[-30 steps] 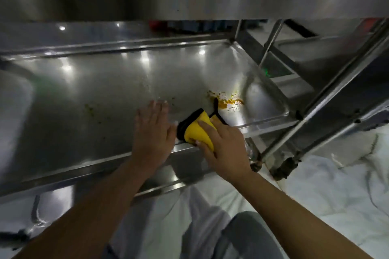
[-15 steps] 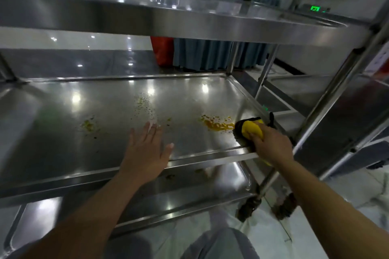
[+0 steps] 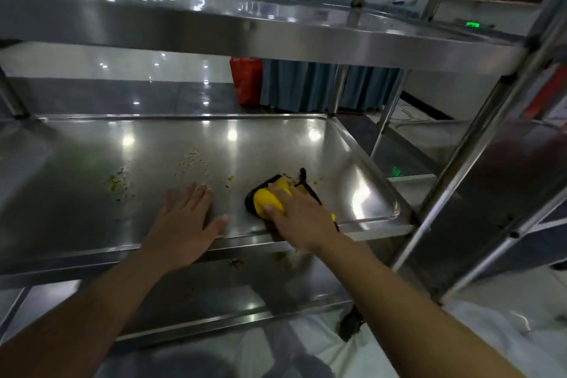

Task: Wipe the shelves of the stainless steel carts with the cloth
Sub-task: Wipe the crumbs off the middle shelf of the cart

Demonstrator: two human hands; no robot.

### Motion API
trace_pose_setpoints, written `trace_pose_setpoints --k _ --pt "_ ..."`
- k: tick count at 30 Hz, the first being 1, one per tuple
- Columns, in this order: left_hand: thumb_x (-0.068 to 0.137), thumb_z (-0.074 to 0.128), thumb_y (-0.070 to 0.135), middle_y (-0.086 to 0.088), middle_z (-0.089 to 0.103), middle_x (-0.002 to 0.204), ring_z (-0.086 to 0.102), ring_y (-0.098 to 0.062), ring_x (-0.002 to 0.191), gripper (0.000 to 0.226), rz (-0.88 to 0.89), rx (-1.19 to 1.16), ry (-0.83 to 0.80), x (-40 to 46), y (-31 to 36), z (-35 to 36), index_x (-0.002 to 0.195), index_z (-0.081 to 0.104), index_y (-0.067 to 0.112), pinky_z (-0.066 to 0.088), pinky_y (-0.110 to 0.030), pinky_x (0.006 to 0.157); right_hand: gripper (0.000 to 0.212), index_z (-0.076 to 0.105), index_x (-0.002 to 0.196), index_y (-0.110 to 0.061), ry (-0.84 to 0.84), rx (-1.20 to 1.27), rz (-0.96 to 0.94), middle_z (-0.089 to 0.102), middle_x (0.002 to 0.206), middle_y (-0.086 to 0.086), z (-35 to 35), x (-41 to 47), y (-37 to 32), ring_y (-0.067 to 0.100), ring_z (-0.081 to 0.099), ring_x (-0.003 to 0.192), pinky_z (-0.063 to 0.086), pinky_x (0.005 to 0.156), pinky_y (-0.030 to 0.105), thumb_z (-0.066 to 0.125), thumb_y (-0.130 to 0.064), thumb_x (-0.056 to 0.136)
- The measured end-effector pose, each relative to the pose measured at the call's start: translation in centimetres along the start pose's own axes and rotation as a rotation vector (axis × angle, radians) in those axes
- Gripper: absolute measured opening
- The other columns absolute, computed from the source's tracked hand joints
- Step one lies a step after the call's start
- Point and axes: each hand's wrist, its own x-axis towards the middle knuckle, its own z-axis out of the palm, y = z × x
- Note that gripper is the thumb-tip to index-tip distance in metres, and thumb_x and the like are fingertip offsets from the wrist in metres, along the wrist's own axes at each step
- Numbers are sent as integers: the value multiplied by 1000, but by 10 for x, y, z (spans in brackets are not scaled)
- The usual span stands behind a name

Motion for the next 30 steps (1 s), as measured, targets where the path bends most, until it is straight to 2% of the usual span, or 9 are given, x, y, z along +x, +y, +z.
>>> trace_pose_setpoints --k 3,6,9,13,15,20,24,27,30 --pt "73 -11 75 4 -8 161 -17 -9 145 98 -23 -18 -25 -6 -1 -3 154 0 20 -13 -46 118 53 16 147 -47 -19 40 -20 29 157 1 -11 2 20 28 32 140 30 107 58 31 -56 97" --pt "73 -11 75 4 -7 161 -16 -9 146 99 -30 1 -26 -8 0 -4 154 1 20 -11 -46 119 52 25 145 -46 62 58 188 40 150 1 -31 2 78 28 42 132 34 105 56 36 -56 95" --pt "75 -10 75 4 -5 162 -15 -10 146 97 -30 9 -20 -6 2 -2 154 2 21 -10 -46 119 56 29 144 -40 139 28 376 44 147 7 -44 9 125 32 45 129 34 105 57 29 -64 93" --pt "78 -13 78 4 0 162 -12 -9 147 97 -28 1 17 -4 2 1 154 6 21 -10 -46 119 66 19 148 -31 182 -38 490 29 153 16 -32 41 112 41 28 139 17 112 63 22 -66 92" --pt "77 -12 78 4 1 162 -10 -9 147 97 -37 -3 34 -2 1 4 154 7 21 -9 -46 119 66 13 150 -33 159 -13 437 20 156 16 -20 57 77 43 21 141 13 112 64 20 -65 93" --pt "79 -8 75 5 -4 162 -15 -6 145 91 -30 7 26 -2 -2 4 154 2 23 -11 -44 119 57 8 147 -50 23 59 113 13 162 2 7 71 -11 36 11 146 9 111 64 16 -66 93" --pt "76 -8 75 6 -10 161 -24 0 138 94 -30 -31 29 -5 -8 1 154 1 23 -16 -43 117 55 16 147 -50 48 54 -18 25 158 -1 2 57 8 27 24 144 20 113 57 13 -65 95" --pt "76 -8 75 5 -12 160 -25 -3 139 95 -36 -26 14 -8 -9 1 153 -1 21 -17 -46 116 53 24 145 -47 99 59 140 35 154 0 -15 47 59 26 36 138 26 110 55 17 -63 95" --pt "74 -12 76 3 -13 160 -24 -7 142 97 -45 -15 -8 -9 -7 1 153 -3 21 -18 -48 116 57 26 145 -44 167 96 376 36 153 4 -33 36 104 31 36 136 23 110 60 17 -67 94"
